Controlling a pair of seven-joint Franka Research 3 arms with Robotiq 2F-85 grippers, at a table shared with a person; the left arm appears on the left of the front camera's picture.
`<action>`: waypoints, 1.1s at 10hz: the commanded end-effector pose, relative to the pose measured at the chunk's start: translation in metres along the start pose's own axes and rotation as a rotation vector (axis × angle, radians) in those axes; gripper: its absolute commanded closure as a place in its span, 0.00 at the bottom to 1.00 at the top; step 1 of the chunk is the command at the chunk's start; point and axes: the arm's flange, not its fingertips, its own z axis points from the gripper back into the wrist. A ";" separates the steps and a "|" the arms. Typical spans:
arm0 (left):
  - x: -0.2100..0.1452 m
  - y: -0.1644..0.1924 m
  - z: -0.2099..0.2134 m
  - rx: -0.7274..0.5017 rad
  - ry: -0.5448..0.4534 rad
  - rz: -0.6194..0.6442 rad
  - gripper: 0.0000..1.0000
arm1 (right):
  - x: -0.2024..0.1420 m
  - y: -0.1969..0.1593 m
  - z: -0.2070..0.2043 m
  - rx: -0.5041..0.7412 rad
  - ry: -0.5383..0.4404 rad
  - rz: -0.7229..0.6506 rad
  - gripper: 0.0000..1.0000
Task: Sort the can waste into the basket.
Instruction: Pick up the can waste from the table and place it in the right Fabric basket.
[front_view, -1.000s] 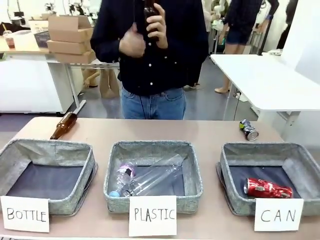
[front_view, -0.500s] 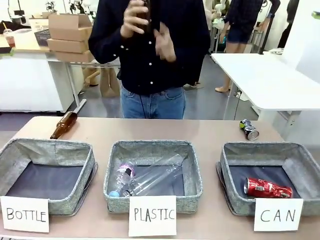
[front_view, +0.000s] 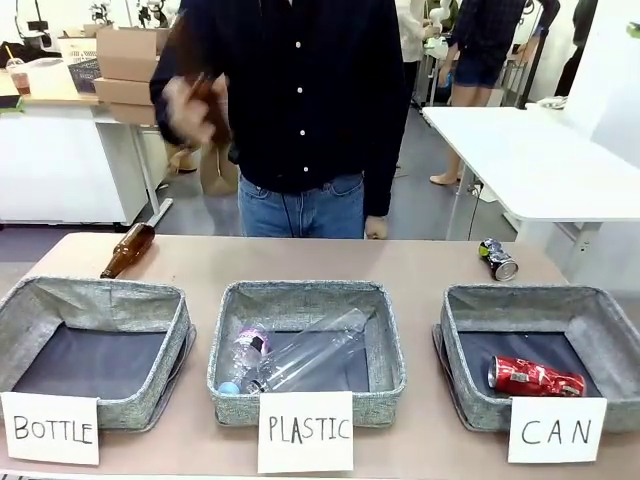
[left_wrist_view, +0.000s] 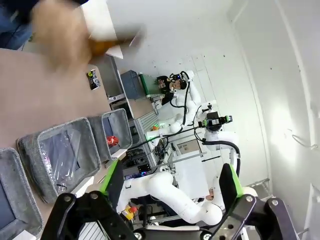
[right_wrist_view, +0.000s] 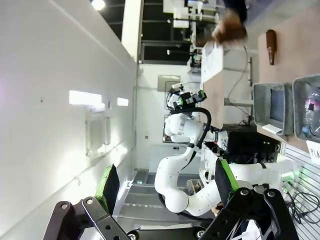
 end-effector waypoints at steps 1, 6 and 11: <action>0.000 -0.002 -0.001 -0.022 -0.002 0.007 0.00 | 0.000 0.000 0.000 0.000 0.000 0.000 0.00; 0.000 -0.002 -0.001 -0.022 -0.002 0.007 0.00 | 0.159 -0.069 -0.013 -1.069 -0.330 0.070 0.00; 0.000 -0.002 -0.001 -0.022 -0.002 0.007 0.00 | 0.187 -0.118 0.019 -1.175 -0.337 0.167 0.00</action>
